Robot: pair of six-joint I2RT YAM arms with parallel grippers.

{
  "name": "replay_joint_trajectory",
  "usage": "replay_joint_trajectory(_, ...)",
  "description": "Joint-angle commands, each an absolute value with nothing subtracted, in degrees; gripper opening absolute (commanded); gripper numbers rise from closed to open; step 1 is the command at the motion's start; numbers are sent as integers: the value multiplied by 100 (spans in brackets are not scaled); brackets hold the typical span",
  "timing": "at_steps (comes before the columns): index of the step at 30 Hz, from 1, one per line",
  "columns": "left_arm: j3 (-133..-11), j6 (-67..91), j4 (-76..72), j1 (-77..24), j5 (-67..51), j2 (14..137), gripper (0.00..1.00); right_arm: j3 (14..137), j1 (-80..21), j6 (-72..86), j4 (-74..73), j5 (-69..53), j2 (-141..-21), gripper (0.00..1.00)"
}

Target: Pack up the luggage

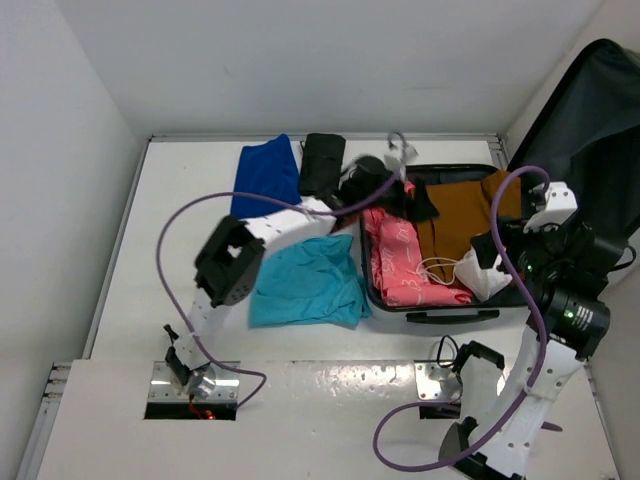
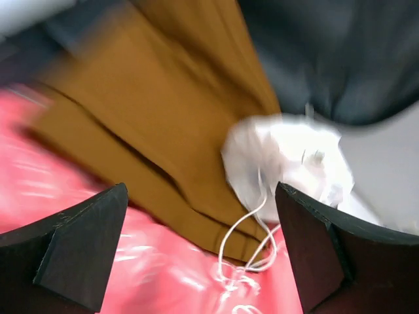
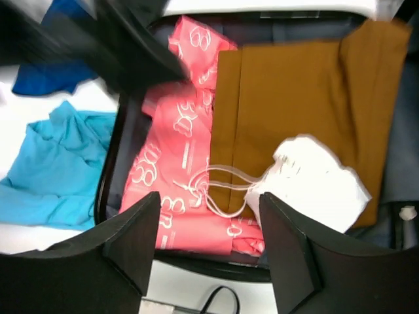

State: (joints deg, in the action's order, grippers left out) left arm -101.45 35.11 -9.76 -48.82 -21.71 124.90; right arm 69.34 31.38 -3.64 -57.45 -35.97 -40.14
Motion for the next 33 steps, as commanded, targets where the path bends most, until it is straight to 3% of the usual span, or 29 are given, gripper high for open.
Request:
replay_joint_trajectory(1,-9967,3278,-1170,-4334,-1969,11384,100,6304,3147,-299,-5292,-3595,-4017,61)
replay_joint_trajectory(8,-9519,2559,-46,-3429,-1564,10021,100,4785,2972,-97,-4353,-3333,-4553,59)
replay_joint_trajectory(13,-9036,1567,1307,-2884,-1248,9230,100,4009,1953,-465,-3946,-1549,-4825,55)
replay_joint_trajectory(16,-8369,1135,1854,-2436,-1599,8711,100,3605,1898,-773,-3973,-1073,-4860,53)
replay_joint_trajectory(20,-6965,712,2004,-2040,-968,8078,100,3314,1889,-1107,-3981,-844,-4676,55)
replay_joint_trajectory(23,-6776,1000,2004,-1794,-64,8251,100,3471,1881,-1082,-4122,-1054,-4536,69)
replay_joint_trajectory(27,-7659,1607,2134,-1670,1296,9305,100,4323,1881,-756,-4517,-1921,-4526,82)
replay_joint_trajectory(33,-9435,2100,2259,-1494,1688,11081,100,5282,1846,-44,-4526,-2698,-4359,87)
